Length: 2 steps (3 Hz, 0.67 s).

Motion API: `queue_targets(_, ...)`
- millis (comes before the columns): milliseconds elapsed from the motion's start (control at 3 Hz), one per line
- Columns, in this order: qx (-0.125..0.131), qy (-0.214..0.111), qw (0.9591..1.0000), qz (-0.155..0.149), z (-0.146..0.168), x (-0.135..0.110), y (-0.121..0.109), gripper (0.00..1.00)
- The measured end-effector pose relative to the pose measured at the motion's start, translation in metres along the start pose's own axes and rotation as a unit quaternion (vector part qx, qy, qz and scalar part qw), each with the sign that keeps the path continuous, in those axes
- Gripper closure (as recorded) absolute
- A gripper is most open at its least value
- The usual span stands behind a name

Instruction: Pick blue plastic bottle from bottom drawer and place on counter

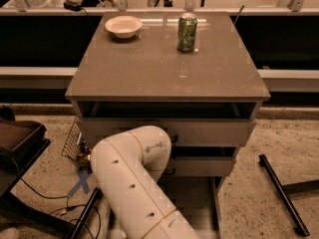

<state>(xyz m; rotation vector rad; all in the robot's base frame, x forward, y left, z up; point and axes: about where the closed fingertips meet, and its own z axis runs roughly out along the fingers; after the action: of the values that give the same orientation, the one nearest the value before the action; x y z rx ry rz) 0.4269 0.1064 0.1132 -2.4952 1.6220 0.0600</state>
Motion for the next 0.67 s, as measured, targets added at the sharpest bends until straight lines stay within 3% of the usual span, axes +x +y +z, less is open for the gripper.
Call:
queue_targets(333, -0.001, 0.0, 1.0, 0.0, 0.0005, 0.0, 0.0009, 1.0)
queue_targets(667, -0.001, 0.0, 1.0, 0.0, 0.0006, 0.0, 0.0009, 1.0)
